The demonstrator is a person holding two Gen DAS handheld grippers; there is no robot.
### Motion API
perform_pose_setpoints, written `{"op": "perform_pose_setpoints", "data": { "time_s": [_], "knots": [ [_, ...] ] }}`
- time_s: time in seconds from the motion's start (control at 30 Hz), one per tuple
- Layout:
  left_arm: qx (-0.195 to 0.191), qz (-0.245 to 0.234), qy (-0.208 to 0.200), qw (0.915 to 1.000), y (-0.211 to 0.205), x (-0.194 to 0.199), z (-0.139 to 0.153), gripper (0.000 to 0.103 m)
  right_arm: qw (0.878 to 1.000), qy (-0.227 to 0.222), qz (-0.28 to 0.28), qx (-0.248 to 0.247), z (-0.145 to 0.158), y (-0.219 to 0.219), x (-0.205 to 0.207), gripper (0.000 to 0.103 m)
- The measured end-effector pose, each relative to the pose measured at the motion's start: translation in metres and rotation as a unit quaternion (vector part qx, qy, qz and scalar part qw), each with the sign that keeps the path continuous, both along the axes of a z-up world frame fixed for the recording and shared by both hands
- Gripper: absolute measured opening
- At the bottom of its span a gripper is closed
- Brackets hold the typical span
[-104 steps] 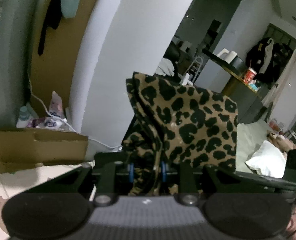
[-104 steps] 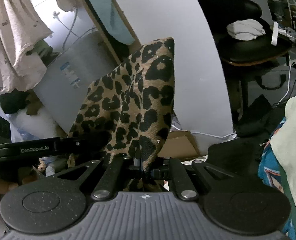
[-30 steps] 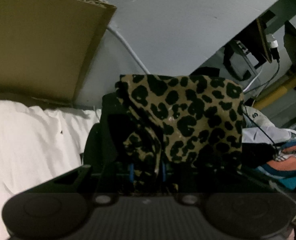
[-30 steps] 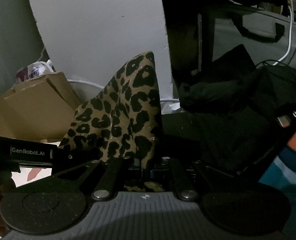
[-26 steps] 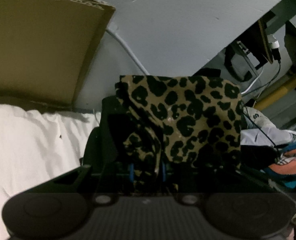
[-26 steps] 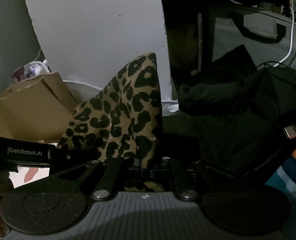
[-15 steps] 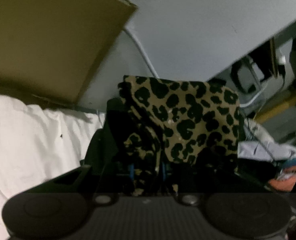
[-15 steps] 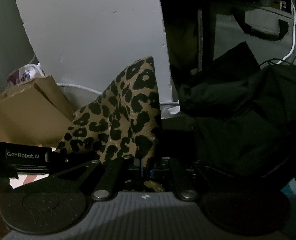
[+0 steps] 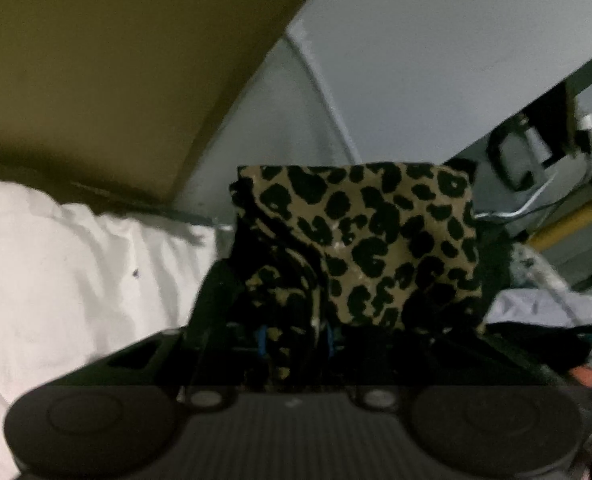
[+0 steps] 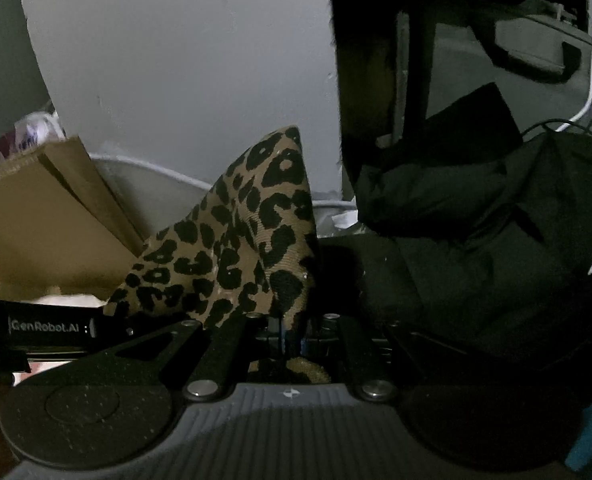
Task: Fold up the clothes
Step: 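Carry the held leopard garment with both grippers toward the bed's edge, then lower the leopard garment with both grippers onto the sheet beside the teal blanket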
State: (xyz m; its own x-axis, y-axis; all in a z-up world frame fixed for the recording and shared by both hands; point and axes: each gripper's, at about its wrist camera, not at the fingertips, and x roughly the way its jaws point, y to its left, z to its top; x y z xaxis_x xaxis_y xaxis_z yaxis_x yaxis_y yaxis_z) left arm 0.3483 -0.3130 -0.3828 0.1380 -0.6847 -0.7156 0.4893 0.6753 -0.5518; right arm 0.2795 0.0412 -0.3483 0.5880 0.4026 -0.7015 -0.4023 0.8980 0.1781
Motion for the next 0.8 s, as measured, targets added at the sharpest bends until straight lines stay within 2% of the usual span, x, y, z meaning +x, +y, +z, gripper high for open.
{"op": "perform_pose_setpoints", "data": {
  "time_s": [0.1,0.17,0.23,0.5,0.57,0.67,0.8],
  "knots": [
    [0.025,-0.001,-0.010,0.9996,-0.003,0.000,-0.001,0.043,1.000,-0.006,-0.005,-0.013,-0.004,0.002,0.000,0.013],
    [0.039,-0.004,-0.020,0.9990,-0.004,0.000,0.001,0.049,0.999,-0.022,-0.010,-0.022,-0.001,0.001,-0.005,0.028],
    [0.049,-0.011,-0.036,0.9981,-0.002,-0.001,0.005,0.050,0.999,-0.033,-0.019,-0.025,0.002,-0.002,-0.009,0.043],
    [0.056,-0.039,-0.100,0.9927,0.009,-0.010,0.039,0.048,0.998,-0.070,-0.007,0.004,0.012,-0.007,-0.031,0.044],
    [0.048,-0.043,-0.113,0.9915,0.011,-0.011,0.049,0.041,0.998,-0.067,0.003,0.020,0.010,-0.008,-0.037,0.044],
    [0.037,-0.048,-0.129,0.9898,0.008,-0.015,0.059,0.035,0.997,-0.064,0.021,0.023,0.005,-0.003,-0.046,0.044],
    [0.027,-0.064,-0.130,0.9891,-0.002,-0.022,0.060,0.032,0.998,-0.043,0.034,0.023,-0.007,0.002,-0.053,0.044]
  ]
}}
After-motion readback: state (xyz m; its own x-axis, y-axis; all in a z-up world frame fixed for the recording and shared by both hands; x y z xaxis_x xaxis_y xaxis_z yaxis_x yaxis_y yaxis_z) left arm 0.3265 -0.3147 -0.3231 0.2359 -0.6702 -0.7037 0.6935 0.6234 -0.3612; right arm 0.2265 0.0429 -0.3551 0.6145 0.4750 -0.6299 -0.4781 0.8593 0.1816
